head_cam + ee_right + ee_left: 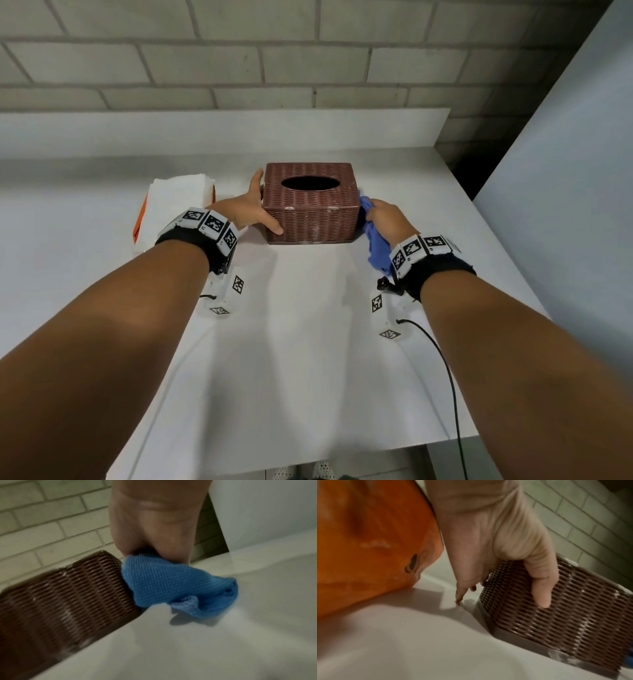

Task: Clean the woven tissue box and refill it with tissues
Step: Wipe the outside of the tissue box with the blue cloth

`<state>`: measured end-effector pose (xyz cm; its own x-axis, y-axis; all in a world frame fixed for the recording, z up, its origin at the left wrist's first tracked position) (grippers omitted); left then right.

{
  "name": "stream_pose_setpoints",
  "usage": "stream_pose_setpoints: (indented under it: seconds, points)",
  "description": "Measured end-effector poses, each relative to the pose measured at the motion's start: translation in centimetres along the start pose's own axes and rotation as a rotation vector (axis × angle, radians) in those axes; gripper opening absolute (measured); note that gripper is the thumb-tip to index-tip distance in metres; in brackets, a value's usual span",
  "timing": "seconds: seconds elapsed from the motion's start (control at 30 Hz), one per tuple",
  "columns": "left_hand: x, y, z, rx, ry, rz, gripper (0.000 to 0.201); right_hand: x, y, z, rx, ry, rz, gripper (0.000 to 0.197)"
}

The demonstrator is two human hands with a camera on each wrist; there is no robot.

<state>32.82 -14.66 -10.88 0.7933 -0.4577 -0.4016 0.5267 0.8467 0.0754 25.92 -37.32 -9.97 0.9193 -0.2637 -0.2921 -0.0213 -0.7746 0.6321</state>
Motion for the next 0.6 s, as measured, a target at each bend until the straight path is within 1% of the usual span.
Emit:
stream_pose_setpoints:
  seconds: [0.07, 0.1, 0.17, 0.3, 0.37, 0.43, 0.5, 0.53, 0.6]
  points:
    - [0.0, -0.3, 0.2, 0.001, -0.011, -0.012, 0.148, -0.1, -0.3, 0.2, 0.110, -0.044, -0.024, 0.040]
    - [0.0, -0.5, 0.4, -0.005, -0.022, -0.015, 0.149, -0.1, -0.4, 0.4, 0.174, -0.060, -0.024, 0.044]
    - [-0.1, -0.9, 0.9, -0.048, -0.051, -0.019, 0.145, 0.2, -0.3, 0.9, 0.282, -0.091, -0.006, 0.045]
    - [-0.4, -1.4, 1.7, -0.111, -0.124, -0.033, 0.124, 0.7, 0.4, 1.6, 0.407, -0.174, 0.014, 0.023]
    - [-0.7, -1.3, 2.1, -0.161, -0.162, 0.001, 0.127, 0.3, 1.1, 1.3, 0.443, -0.197, 0.018, 0.019]
    - [-1.1, -1.2, 2.6, -0.205, -0.215, 0.046, 0.133, 0.4, 1.5, 1.0, 0.447, -0.217, 0.019, 0.021]
    - [-1.4, -1.6, 3.0, -0.244, -0.275, 0.031, 0.134, 0.1, 2.0, 0.7, 0.459, -0.229, 0.036, 0.025]
    - [-1.5, -1.9, 3.1, -0.269, -0.293, 0.024, 0.130, -0.1, 2.0, 0.6, 0.467, -0.232, 0.042, 0.023]
    - [-1.8, -2.3, 3.4, -0.315, -0.311, 0.006, 0.113, -0.6, 2.0, 0.2, 0.445, -0.224, 0.051, 0.017]
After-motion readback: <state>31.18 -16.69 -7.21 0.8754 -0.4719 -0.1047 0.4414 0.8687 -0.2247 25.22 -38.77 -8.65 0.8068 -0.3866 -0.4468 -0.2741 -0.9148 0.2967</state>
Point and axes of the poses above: each hand's wrist, its own x-axis towards the middle knuckle, its own y-axis out of the back of the hand, z = x × y, the point moved 9 cm from there along x, towards the middle knuckle, and after that the axes turned 13 degrees about -x, right-handed, at the moved point
